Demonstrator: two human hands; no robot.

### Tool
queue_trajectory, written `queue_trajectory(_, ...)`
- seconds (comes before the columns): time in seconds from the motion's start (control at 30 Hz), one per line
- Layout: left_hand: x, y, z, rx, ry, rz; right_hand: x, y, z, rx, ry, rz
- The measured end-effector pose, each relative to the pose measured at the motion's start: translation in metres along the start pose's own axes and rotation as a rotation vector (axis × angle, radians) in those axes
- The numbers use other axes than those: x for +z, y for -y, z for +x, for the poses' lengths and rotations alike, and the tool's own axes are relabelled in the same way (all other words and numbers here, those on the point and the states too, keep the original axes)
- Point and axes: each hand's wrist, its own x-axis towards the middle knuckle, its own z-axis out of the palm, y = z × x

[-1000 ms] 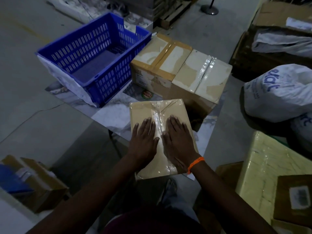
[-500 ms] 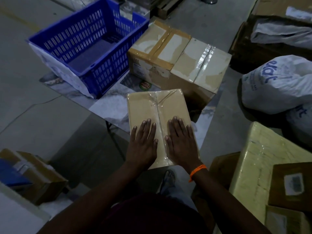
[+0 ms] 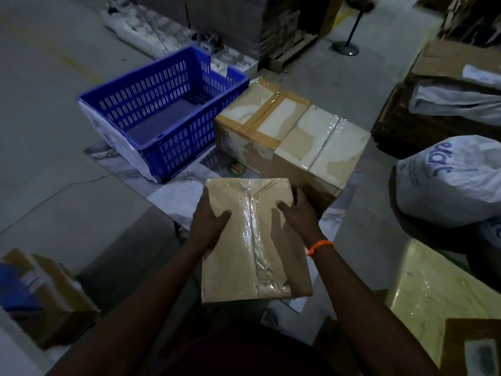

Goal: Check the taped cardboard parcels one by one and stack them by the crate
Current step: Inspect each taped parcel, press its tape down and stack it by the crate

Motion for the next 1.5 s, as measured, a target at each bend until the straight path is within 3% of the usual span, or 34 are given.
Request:
queue_trajectory(0.1, -0.01, -0.019, 0.013, -0.192, -0.058, -0.129, 0.0, 0.009, 0.011, 0.03, 0.058, 0.09)
queue_trajectory(0.17, -0.02, -0.018, 0.018, -0.22, -0.087, -0.08, -0.001, 0.014, 0.008, 0.008, 0.048, 0.136)
queue_trajectory(0.27, -0.037, -0.019, 0.019, -0.174, -0.175, -0.114, -0.009, 0.031, -0.005, -0.096, 0.002, 0.255)
queue_trajectory(0.4, -0.055, -0.047, 0.007, 0.055, -0.335, -0.257, -0.022, 0.057, -0.027, -0.204, -0.105, 0.434)
queue_trajectory(0.53, -0.058, -0.078, -0.011, 0.054, -0.471, -0.425, -0.038, 0.074, -0.037, -0.19, -0.186, 0.637)
queue_trajectory(0.73, -0.041, -0.075, -0.026, 0.007, -0.386, -0.514, -0.048, 0.057, -0.053, -0.175, -0.208, 0.632)
queue_trajectory(1.1, -0.033, -0.056, -0.035, 0.055, -0.184, -0.369, -0.047, 0.024, -0.068, -0.227, -0.35, 0.383)
queue_trajectory(1.23, -0.036, -0.059, -0.034, 0.164, -0.194, -0.196, -0.044, 0.039, -0.072, -0.438, -0.445, 0.019)
queue_trajectory(1.33, -0.038, -0.069, -0.026, 0.478, -0.24, 0.287, -0.037, 0.054, -0.062, -0.633, -0.366, -0.326)
queue_trajectory(1.4, -0.035, -0.085, -0.017, 0.633, -0.171, 0.602, -0.033, 0.068, -0.052, -0.671, -0.243, -0.503)
queue_trajectory(1.5, -0.023, -0.112, -0.001, 0.623, 0.045, 0.846, -0.029, 0.089, -0.041, -0.662, -0.081, -0.679)
